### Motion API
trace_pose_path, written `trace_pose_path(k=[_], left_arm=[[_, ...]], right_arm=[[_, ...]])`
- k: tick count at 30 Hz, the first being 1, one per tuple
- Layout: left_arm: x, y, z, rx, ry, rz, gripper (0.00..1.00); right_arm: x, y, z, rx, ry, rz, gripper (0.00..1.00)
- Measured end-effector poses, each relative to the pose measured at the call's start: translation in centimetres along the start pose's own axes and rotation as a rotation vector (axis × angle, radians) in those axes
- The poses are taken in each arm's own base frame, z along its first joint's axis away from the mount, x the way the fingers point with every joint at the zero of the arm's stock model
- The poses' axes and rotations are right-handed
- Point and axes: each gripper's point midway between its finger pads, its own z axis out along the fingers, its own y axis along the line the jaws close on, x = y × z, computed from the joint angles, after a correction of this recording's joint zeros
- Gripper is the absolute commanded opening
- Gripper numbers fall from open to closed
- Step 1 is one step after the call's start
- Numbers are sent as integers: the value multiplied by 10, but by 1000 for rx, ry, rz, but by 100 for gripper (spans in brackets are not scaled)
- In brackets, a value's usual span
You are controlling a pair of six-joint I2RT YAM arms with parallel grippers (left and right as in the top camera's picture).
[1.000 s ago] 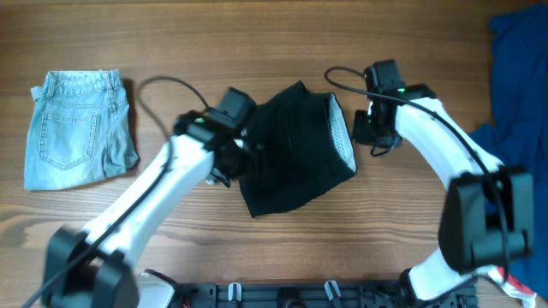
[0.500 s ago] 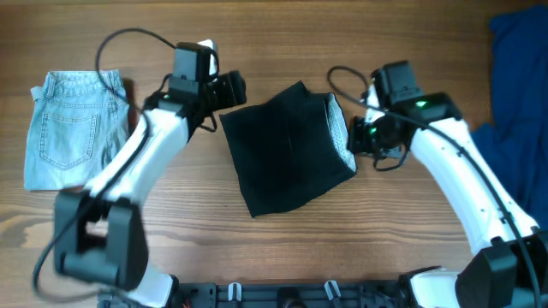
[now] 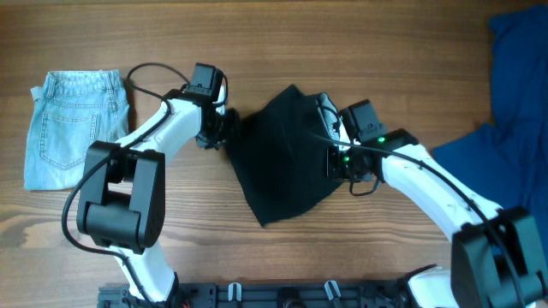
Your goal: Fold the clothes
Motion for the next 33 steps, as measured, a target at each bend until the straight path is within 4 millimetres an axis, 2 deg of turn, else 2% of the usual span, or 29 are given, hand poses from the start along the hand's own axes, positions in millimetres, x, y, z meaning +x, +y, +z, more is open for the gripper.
trace_pose_path(k=[1, 4, 8, 11, 16, 18, 19, 20, 22, 23, 24, 28, 30, 33], left_arm=[[10, 4, -1, -15, 39, -11, 34], [45, 18, -5, -74, 185, -43, 21], [85, 33, -14, -141, 345, -82, 20], [104, 37, -21, -170, 424, -99, 18], [113, 36, -23, -183, 456, -96, 19], [111, 35, -22, -179, 447, -90, 22], [110, 34, -21, -174, 438, -87, 27], [103, 30, -23, -157, 401, -76, 37], [88, 21, -29, -113, 307, -47, 100], [79, 16, -33, -89, 256, -32, 100], [60, 4, -43, -39, 153, -9, 100], [18, -34, -87, 121, -104, 67, 100], [4, -51, -100, 190, -181, 97, 100], [-5, -63, -102, 246, -211, 120, 100]], right_arm=[[1, -2, 5, 3, 5, 2, 28], [-1, -7, 16, 21, 3, 7, 29], [-19, -9, 18, 40, -76, 0, 35], [-37, -12, 18, 68, -151, -5, 38], [-53, -23, 15, 106, -213, 13, 43], [-54, -24, 14, 111, -216, 14, 44], [-53, -25, 14, 114, -213, 7, 44], [-53, -26, 14, 118, -209, 1, 44], [-51, -28, 14, 129, -200, -8, 45], [-50, -28, 14, 131, -198, -8, 45], [-50, -29, 14, 136, -195, -11, 45], [-49, -30, 15, 139, -192, -17, 45], [-49, -30, 15, 139, -191, -16, 45], [-49, -30, 15, 140, -189, -15, 45]])
